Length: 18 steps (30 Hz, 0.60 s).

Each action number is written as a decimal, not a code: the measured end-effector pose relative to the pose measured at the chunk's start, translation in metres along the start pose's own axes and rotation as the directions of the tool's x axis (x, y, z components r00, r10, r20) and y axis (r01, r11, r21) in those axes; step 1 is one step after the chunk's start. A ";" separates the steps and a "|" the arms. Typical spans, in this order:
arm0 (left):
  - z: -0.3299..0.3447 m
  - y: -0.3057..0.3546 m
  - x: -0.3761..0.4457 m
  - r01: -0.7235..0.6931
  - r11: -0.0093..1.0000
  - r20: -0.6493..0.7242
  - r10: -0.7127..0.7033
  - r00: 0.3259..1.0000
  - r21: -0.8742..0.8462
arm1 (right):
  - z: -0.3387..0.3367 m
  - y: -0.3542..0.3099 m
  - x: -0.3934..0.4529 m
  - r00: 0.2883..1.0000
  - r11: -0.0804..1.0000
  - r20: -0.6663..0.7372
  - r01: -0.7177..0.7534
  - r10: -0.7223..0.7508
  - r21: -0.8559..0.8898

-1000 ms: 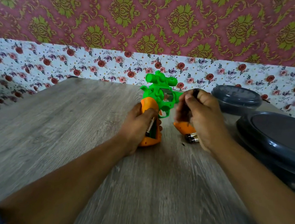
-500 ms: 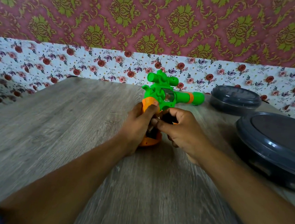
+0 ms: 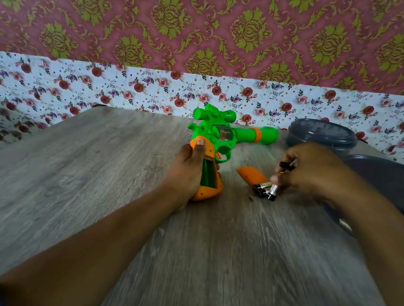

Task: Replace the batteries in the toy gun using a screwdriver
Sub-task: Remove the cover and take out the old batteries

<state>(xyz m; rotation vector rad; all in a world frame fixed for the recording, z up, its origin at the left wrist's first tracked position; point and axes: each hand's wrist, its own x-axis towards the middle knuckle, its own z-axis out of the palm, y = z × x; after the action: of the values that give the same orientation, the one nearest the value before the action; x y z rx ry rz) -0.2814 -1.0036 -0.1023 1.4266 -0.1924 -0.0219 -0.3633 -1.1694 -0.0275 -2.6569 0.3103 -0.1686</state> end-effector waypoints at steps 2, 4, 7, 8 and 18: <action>0.000 -0.001 0.001 -0.006 0.999 -0.012 0.006 1.000 0.044 | 0.001 -0.001 0.000 0.999 0.999 0.007 -0.044 0.043 0.032; 0.000 0.000 0.002 -0.005 0.996 -0.019 0.006 1.000 0.088 | 0.004 -0.002 -0.001 0.995 0.996 0.046 -0.088 0.087 0.033; -0.001 0.000 0.003 0.030 0.985 -0.030 -0.025 0.999 0.171 | 0.007 -0.001 0.001 0.988 0.991 0.083 -0.135 0.133 0.018; -0.002 0.001 0.002 0.044 0.980 -0.032 -0.038 0.999 0.194 | 0.007 0.000 0.001 0.987 0.990 0.080 -0.141 0.139 0.019; -0.025 0.012 0.007 -0.001 0.776 -0.057 0.048 0.997 0.631 | 0.017 0.013 0.011 0.967 0.973 0.109 -0.229 0.230 -0.023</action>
<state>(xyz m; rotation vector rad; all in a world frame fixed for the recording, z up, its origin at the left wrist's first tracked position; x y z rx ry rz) -0.2726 -0.9783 -0.0934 2.1010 -0.1659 0.1275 -0.3527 -1.1762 -0.0482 -2.6022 0.5791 0.0549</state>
